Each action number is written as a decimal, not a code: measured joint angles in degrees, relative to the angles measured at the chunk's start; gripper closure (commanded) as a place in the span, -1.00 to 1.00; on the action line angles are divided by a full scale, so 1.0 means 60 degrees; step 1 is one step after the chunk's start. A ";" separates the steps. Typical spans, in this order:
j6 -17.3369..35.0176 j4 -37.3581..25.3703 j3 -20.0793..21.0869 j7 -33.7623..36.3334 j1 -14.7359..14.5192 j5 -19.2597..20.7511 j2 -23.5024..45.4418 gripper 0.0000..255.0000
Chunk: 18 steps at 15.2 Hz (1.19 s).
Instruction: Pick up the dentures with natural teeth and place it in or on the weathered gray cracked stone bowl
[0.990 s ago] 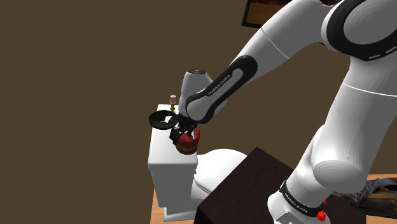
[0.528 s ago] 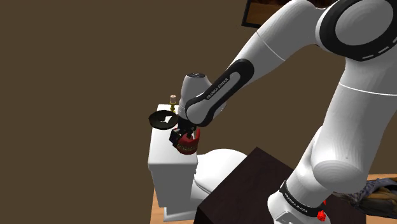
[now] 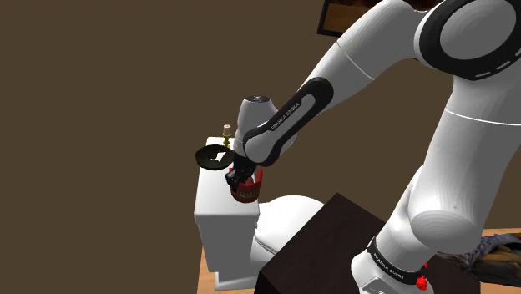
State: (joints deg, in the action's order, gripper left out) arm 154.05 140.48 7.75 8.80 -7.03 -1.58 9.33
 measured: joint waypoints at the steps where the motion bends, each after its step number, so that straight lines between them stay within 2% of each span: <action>1: 0.0001 0.0000 0.0000 0.0000 0.0000 0.0000 0.0000 1.00; 6: -0.0155 -0.0008 0.0014 0.0001 0.0000 -0.0026 -0.0145 1.00; 18: -0.1697 -0.0182 0.0060 -0.0132 0.0036 -0.0270 -0.1523 1.00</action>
State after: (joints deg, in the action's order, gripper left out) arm 143.86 139.39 8.11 8.01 -6.81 -3.20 0.19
